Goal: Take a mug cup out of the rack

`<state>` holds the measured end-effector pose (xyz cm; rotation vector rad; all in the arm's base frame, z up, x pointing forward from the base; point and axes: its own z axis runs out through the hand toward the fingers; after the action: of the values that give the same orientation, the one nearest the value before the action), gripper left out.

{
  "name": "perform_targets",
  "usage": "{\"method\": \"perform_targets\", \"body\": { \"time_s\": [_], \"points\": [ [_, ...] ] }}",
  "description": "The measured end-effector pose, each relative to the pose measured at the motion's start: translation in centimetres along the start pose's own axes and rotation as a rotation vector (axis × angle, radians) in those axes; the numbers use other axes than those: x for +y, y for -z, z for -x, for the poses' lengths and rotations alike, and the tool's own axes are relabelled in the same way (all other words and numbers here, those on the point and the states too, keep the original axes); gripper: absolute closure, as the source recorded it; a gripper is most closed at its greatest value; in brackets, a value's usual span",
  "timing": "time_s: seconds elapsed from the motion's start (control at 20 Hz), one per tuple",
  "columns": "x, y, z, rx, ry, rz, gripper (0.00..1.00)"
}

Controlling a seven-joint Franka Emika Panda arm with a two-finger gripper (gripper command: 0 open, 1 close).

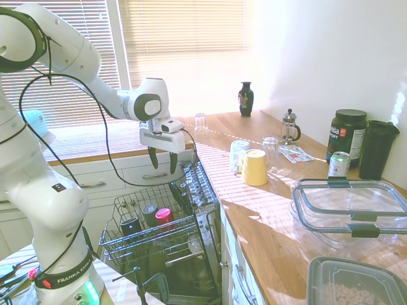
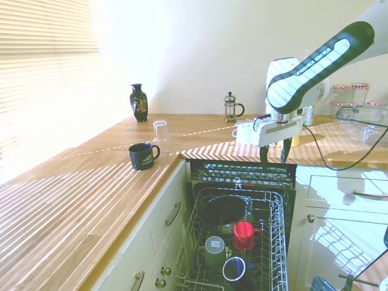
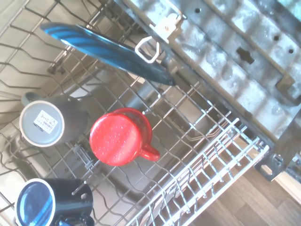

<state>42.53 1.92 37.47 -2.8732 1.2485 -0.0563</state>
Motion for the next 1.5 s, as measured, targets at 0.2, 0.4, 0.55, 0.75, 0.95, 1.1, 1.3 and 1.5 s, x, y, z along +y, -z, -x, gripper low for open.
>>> {"method": "perform_targets", "body": {
  "time_s": [0.2, 0.4, 0.55, 0.75, 0.95, 1.1, 1.3, 1.5],
  "points": [
    [-0.3, -0.4, 0.2, -0.004, 0.01, 0.007, 0.0],
    [-1.7, -1.4, 0.8, 0.033, 0.078, 0.008, 0.0],
    [-3.9, -2.6, 2.3, 0.071, 0.173, -0.008, 0.0],
    [-6.3, -4.8, 4.7, 0.095, 0.301, -0.001, 0.0],
    [-7.2, -7.2, 5.5, 0.117, 0.406, 0.029, 0.0],
    [-7.3, -9.1, 5.5, 0.117, 0.461, 0.045, 0.0],
    [-7.4, -11.7, 5.0, 0.123, 0.532, 0.076, 0.0],
    [-8.2, -15.0, 4.4, 0.132, 0.612, 0.122, 0.0]
  ]
}}
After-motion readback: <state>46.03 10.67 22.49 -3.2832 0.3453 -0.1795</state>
